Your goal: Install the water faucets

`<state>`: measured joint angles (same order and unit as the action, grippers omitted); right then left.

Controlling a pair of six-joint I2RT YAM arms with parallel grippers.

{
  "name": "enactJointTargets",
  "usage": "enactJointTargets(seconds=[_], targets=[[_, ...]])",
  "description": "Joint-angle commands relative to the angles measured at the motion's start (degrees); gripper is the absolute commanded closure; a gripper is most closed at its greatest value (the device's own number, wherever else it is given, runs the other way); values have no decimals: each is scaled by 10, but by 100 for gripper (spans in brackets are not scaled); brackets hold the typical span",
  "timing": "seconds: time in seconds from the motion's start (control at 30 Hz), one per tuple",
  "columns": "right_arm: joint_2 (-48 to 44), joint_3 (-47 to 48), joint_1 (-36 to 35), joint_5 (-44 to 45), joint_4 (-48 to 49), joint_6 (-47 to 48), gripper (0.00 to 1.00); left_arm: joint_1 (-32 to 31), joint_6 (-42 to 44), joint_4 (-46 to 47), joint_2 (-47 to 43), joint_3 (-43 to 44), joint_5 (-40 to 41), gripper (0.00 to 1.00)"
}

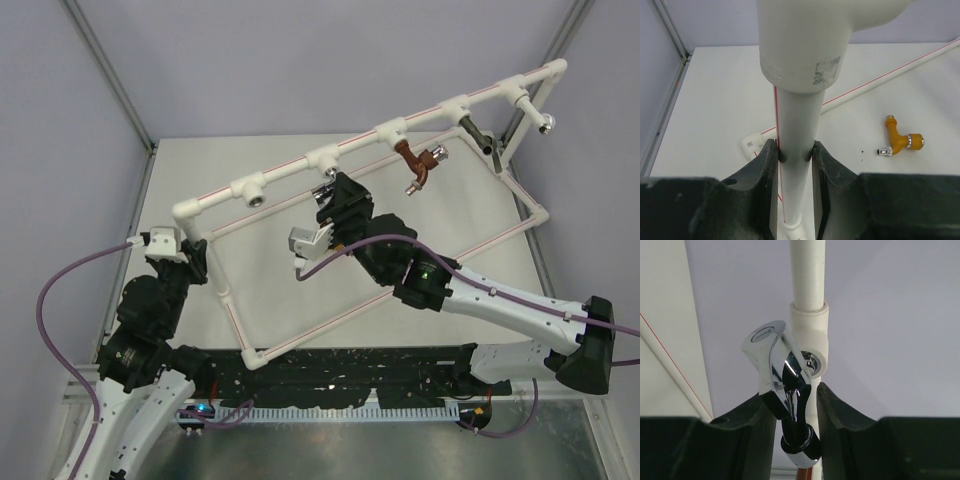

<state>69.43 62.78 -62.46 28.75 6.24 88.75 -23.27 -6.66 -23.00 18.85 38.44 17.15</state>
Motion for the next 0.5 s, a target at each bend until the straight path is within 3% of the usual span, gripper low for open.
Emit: enactJointTargets(seconds=[0.0, 0.1, 0.27, 0.47], targets=[[11, -1, 5, 5, 120, -105, 67, -4, -6, -42, 5, -3, -29, 100], [14, 19, 14, 1, 139, -268, 81, -4, -6, -42, 5, -2, -29, 100], [3, 24, 34, -10, 205, -541, 91, -4, -6, -42, 7, -3, -30, 100], [-30, -67, 81, -24, 364, -1037, 95, -5, -7, -42, 8, -4, -33, 100]])
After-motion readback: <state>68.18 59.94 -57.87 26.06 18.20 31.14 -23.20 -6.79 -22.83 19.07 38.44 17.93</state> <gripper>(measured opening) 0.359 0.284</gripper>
